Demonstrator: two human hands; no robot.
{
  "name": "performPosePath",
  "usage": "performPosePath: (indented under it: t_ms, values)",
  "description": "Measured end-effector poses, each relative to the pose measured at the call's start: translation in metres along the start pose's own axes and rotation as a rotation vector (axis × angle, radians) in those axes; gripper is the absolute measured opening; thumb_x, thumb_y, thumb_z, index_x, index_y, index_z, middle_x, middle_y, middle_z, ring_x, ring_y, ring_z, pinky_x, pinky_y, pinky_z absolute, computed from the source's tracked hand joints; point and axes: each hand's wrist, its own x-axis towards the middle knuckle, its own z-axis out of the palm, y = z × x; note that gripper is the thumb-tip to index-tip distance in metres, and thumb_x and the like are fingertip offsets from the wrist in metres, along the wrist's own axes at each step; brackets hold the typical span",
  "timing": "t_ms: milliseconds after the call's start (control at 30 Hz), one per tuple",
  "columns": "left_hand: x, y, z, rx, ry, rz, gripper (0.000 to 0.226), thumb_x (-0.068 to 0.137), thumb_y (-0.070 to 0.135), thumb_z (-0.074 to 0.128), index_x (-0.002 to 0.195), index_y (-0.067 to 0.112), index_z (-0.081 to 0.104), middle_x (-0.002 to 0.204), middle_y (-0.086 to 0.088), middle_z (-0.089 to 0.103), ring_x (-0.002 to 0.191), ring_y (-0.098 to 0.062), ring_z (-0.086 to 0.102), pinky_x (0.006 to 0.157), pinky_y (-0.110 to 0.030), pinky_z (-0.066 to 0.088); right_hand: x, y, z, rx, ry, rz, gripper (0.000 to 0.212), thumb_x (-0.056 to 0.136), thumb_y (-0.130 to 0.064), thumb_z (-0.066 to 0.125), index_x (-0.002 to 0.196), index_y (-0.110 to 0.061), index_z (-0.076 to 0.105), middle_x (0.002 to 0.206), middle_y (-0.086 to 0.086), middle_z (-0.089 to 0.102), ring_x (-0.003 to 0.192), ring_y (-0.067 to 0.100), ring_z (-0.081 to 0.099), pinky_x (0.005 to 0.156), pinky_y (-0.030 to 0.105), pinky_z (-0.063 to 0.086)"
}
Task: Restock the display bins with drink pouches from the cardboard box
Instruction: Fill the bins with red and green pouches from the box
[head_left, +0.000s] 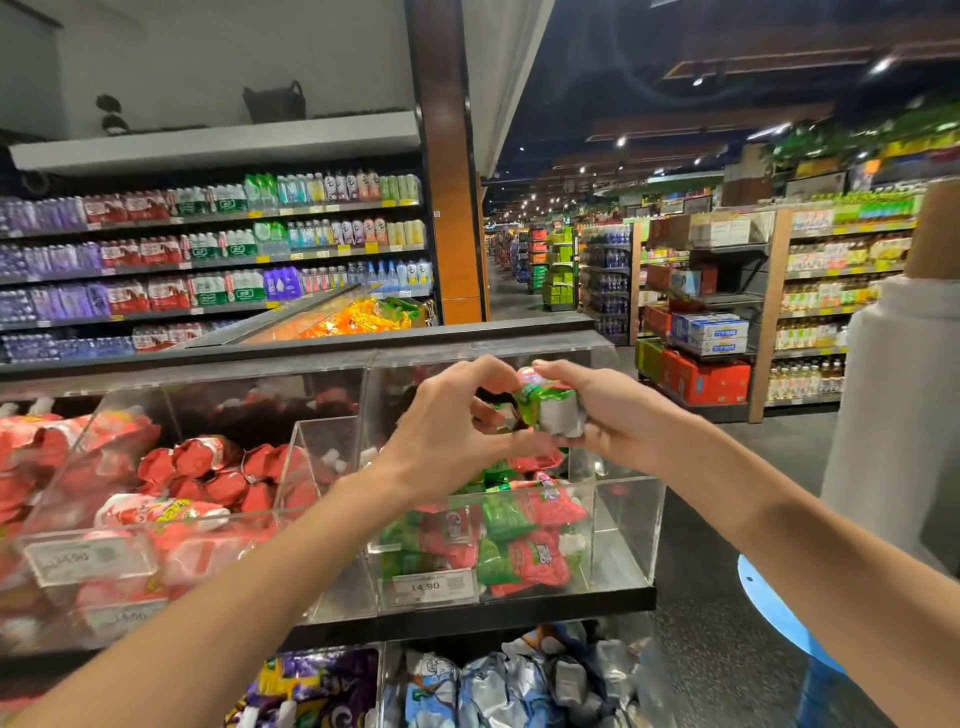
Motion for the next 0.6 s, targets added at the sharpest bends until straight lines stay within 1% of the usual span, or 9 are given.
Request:
performPosePath:
  t_ms: [67, 100, 167, 233, 300, 400, 500, 567, 600]
  values:
    - [-0.003, -0.005, 0.007, 0.011, 0.08, -0.023, 0.055, 0.068, 0.055, 0.081, 0.112, 0.026, 0.065, 0.107, 0.014, 0.066, 0.083, 0.001, 0.067, 0.077, -0.026, 0.058, -0.001, 0.003, 0.003, 0.034, -0.03, 0.021, 0.038, 0.095, -0.034, 0.063, 0.117, -0.003, 0.063, 0.106, 0.015, 0.074, 0.066, 0.016, 0.07, 0.051, 0.026, 0.057]
    - [-0.005, -0.007, 0.01, 0.011, 0.102, -0.035, 0.05, 0.072, 0.051, 0.082, 0.112, 0.026, 0.067, 0.103, 0.015, 0.068, 0.084, 0.002, 0.067, 0.078, -0.027, 0.058, -0.001, 0.005, 0.002, 0.059, -0.055, 0.031, 0.042, 0.094, -0.035, 0.065, 0.12, -0.002, 0.062, 0.105, 0.016, 0.072, 0.067, 0.016, 0.07, 0.053, 0.026, 0.057]
    - [-0.008, -0.011, 0.015, 0.005, 0.146, -0.051, 0.041, 0.078, 0.039, 0.081, 0.115, 0.026, 0.068, 0.098, 0.017, 0.069, 0.083, 0.005, 0.067, 0.075, -0.019, 0.057, -0.002, 0.009, -0.001, 0.11, -0.141, 0.052, 0.047, 0.089, -0.035, 0.069, 0.123, -0.004, 0.06, 0.113, 0.019, 0.07, 0.082, 0.021, 0.07, 0.072, 0.032, 0.062]
    - [-0.01, -0.014, 0.021, -0.087, 0.154, -0.084, 0.045, 0.082, 0.028, 0.078, 0.125, 0.028, 0.064, 0.105, 0.013, 0.069, 0.084, 0.008, 0.067, 0.072, -0.012, 0.054, -0.001, 0.014, -0.001, 0.135, -0.248, 0.046, 0.047, 0.087, -0.029, 0.071, 0.123, -0.001, 0.06, 0.126, 0.024, 0.064, 0.104, 0.03, 0.067, 0.092, 0.04, 0.057]
    - [-0.009, -0.015, 0.027, -0.184, 0.146, -0.12, 0.051, 0.086, 0.027, 0.075, 0.134, 0.034, 0.059, 0.111, 0.011, 0.069, 0.092, 0.007, 0.067, 0.079, -0.014, 0.055, 0.003, 0.016, -0.002, 0.092, -0.3, 0.012, 0.032, 0.092, -0.021, 0.067, 0.116, 0.001, 0.063, 0.122, 0.022, 0.064, 0.107, 0.03, 0.065, 0.092, 0.037, 0.057]
    - [-0.002, -0.018, 0.035, -0.24, 0.178, -0.152, 0.037, 0.084, 0.032, 0.077, 0.121, 0.032, 0.07, 0.108, 0.015, 0.073, 0.1, 0.002, 0.067, 0.09, -0.026, 0.056, 0.004, 0.006, -0.01, -0.267, -0.217, -0.047, 0.035, 0.09, -0.038, 0.069, 0.105, -0.007, 0.071, 0.098, 0.015, 0.074, 0.075, 0.021, 0.067, 0.073, 0.027, 0.061]
    - [0.009, -0.016, 0.038, -0.207, 0.217, -0.189, 0.028, 0.085, 0.023, 0.078, 0.112, 0.032, 0.074, 0.1, 0.012, 0.076, 0.087, -0.001, 0.07, 0.073, -0.014, 0.055, 0.009, -0.007, -0.026, -0.825, 0.014, -0.222, 0.064, 0.074, -0.067, 0.072, 0.084, -0.004, 0.075, 0.074, 0.012, 0.074, 0.059, 0.017, 0.064, 0.058, 0.024, 0.053]
    - [0.022, -0.017, 0.041, -0.172, 0.224, -0.221, 0.026, 0.086, 0.023, 0.077, 0.111, 0.032, 0.074, 0.094, 0.011, 0.076, 0.077, -0.004, 0.07, 0.061, -0.013, 0.053, 0.016, -0.014, -0.031, -1.001, 0.156, -0.41, 0.062, 0.071, -0.067, 0.074, 0.076, -0.005, 0.07, 0.067, 0.004, 0.068, 0.057, 0.017, 0.06, 0.058, 0.029, 0.051]
    - [0.029, -0.019, 0.043, -0.144, 0.226, -0.236, 0.025, 0.087, 0.022, 0.077, 0.111, 0.031, 0.074, 0.091, 0.012, 0.075, 0.072, -0.002, 0.069, 0.056, -0.01, 0.05, 0.019, -0.017, -0.032, -1.054, 0.182, -0.482, 0.056, 0.074, -0.061, 0.076, 0.08, -0.006, 0.07, 0.072, 0.002, 0.07, 0.059, 0.016, 0.061, 0.061, 0.032, 0.054]
